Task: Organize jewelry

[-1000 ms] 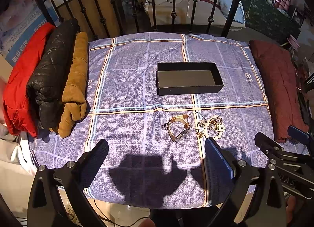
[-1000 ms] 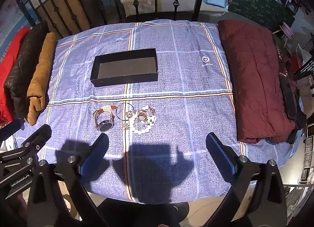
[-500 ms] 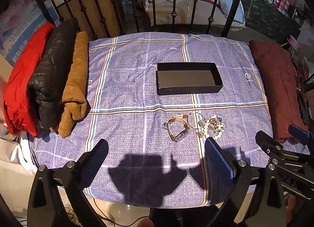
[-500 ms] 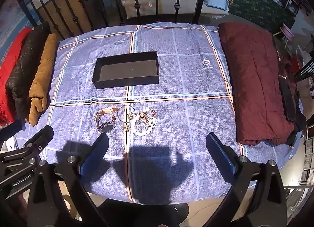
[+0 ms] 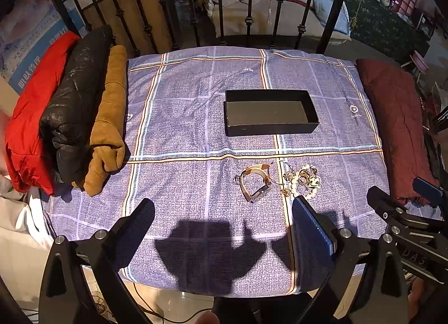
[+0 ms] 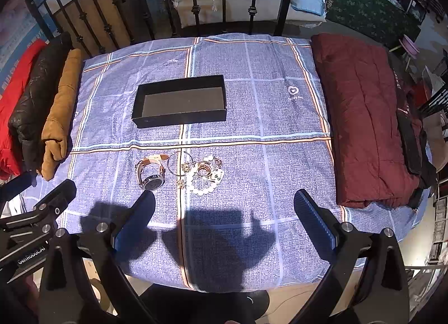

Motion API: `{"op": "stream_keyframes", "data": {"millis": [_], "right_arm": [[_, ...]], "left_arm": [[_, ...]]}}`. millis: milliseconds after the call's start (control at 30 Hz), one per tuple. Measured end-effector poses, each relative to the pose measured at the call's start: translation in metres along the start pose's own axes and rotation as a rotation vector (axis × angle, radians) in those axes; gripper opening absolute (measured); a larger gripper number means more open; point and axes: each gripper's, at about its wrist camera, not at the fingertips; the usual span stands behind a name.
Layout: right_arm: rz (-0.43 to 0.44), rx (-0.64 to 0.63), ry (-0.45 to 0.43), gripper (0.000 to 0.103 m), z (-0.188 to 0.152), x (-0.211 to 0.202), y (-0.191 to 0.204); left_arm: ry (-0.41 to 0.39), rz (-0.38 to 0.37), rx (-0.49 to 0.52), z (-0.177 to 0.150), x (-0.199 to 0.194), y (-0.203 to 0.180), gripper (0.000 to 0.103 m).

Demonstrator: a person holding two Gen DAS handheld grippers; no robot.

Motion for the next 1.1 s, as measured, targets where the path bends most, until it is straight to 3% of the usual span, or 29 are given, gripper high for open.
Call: {"op": "stream_keyframes", "data": {"millis": [1100], "right_arm": [[-0.004, 0.006, 0.003, 0.098, 0.0021, 0.0006, 0.001]], "left_arm": [[0.007, 0.001, 0.006, 0.0002, 0.0033, 0.001, 0.097]]}}
Point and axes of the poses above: each gripper's, at about its wrist camera, not at the fingertips, and x roughly the way its jaws point, y to its left, z to its top, and after that the axes turned 10 degrees about -x, right-handed
